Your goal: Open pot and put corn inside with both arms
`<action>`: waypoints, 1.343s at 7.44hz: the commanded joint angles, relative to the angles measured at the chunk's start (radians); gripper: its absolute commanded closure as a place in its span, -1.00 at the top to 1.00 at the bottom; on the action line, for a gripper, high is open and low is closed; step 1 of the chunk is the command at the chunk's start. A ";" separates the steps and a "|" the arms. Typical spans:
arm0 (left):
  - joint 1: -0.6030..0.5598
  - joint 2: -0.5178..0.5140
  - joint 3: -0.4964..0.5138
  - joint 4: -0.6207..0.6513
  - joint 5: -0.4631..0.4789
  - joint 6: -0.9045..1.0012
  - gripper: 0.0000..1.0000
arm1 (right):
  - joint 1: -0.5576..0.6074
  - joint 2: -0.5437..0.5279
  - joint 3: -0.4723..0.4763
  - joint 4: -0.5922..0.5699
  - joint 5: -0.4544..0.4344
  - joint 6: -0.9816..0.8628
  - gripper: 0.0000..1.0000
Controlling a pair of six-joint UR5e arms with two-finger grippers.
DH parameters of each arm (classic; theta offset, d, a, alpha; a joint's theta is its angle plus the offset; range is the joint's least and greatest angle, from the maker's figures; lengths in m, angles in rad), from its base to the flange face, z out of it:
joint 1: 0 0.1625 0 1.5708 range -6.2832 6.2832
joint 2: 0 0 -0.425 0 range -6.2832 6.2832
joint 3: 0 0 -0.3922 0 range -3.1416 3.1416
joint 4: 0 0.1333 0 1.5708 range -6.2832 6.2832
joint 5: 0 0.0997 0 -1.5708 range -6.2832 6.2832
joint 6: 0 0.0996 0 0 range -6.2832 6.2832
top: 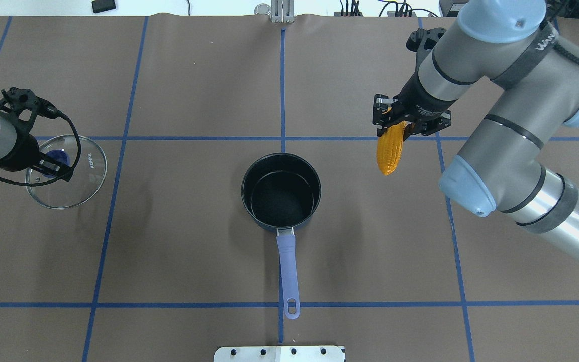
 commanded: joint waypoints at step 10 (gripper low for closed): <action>-0.083 0.026 0.248 -0.247 -0.093 0.090 -0.10 | -0.209 0.135 0.014 -0.121 -0.184 0.162 -1.00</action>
